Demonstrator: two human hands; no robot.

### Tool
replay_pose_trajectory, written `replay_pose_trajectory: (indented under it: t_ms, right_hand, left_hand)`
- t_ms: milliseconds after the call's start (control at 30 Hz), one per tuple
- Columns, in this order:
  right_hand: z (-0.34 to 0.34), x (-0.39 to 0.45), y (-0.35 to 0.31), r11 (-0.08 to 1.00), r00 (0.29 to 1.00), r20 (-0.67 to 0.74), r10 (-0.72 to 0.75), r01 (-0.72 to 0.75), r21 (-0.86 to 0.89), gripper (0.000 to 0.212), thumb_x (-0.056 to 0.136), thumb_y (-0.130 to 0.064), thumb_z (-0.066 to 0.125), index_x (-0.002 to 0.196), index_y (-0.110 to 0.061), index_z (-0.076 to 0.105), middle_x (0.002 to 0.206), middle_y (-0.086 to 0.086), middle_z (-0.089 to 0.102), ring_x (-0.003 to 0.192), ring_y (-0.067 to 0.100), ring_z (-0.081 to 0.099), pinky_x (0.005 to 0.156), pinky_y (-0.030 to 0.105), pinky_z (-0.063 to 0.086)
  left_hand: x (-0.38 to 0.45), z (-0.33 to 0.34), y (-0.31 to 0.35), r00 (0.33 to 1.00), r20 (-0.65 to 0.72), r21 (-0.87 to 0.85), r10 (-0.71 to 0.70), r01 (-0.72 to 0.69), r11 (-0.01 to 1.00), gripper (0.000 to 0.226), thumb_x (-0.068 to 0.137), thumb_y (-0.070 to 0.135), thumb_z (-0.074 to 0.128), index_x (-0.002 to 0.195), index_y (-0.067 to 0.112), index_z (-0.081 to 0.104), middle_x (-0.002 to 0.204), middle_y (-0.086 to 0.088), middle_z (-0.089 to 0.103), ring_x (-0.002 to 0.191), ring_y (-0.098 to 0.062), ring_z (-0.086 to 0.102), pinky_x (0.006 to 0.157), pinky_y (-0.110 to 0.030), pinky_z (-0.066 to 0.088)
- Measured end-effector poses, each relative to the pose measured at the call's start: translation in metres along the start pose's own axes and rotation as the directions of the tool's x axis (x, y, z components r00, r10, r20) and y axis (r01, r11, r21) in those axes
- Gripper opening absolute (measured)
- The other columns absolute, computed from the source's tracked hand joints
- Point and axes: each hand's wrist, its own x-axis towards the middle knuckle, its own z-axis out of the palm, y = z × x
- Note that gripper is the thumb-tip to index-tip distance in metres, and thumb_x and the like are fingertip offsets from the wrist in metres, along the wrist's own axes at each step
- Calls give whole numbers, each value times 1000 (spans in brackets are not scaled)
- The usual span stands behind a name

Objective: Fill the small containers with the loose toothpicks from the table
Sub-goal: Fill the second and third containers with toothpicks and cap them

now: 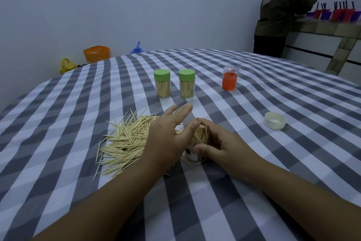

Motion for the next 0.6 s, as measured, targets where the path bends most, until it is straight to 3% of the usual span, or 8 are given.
replay_pose_trajectory:
  t_ms: [100, 200, 300, 433, 600]
  right_hand:
    - [0, 0, 0, 1000, 1000, 1, -14, 14, 8, 60, 86, -34, 65, 140, -31, 39, 123, -7, 62, 112, 8, 60, 97, 38, 49]
    - [-1, 0, -3, 1000, 1000, 8, -17, 18, -11, 52, 89, -29, 63, 137, -29, 43, 120, -9, 63, 110, 5, 60, 94, 35, 51]
    - [-2, -1, -5, 999, 1000, -1, -4, 4, -37, 41, 90, -29, 60, 129, -29, 47, 112, -12, 64, 102, -1, 62, 88, 23, 52]
    - [-3, -3, -7, 998, 1000, -8, 15, -15, -60, 27, 92, -29, 55, 117, -33, 47, 98, -17, 63, 91, -9, 61, 73, 8, 47]
    - [-2, -1, -6, 999, 1000, 1, -13, 13, -44, 53, 89, -33, 61, 138, -32, 41, 121, -11, 62, 109, 2, 60, 93, 29, 51]
  left_hand:
    - [0, -1, -2, 1000, 17, -5, -5, 5, 1000, 43, 89, 43, 58, 130, 28, 56, 123, 27, 39, 132, 2, 30, 111, -28, 25]
    - [-1, 1, -4, 988, 87, 24, 128, -130, 991, 50, 87, 53, 42, 128, 28, 56, 125, 28, 46, 136, 2, 27, 109, -23, 20]
    - [-3, 4, -4, 966, 108, 18, 236, -239, 971, 44, 91, 48, 37, 131, 30, 49, 129, 23, 49, 141, 2, 22, 105, -11, 9]
    - [-4, 6, -7, 916, 54, 115, 397, -400, 909, 38, 94, 44, 43, 123, 25, 60, 124, 17, 57, 140, -7, 31, 106, -28, 21]
    - [0, 0, -14, 893, -63, 196, 446, -427, 883, 37, 95, 43, 44, 113, 21, 68, 114, 9, 67, 132, -13, 44, 99, -35, 30]
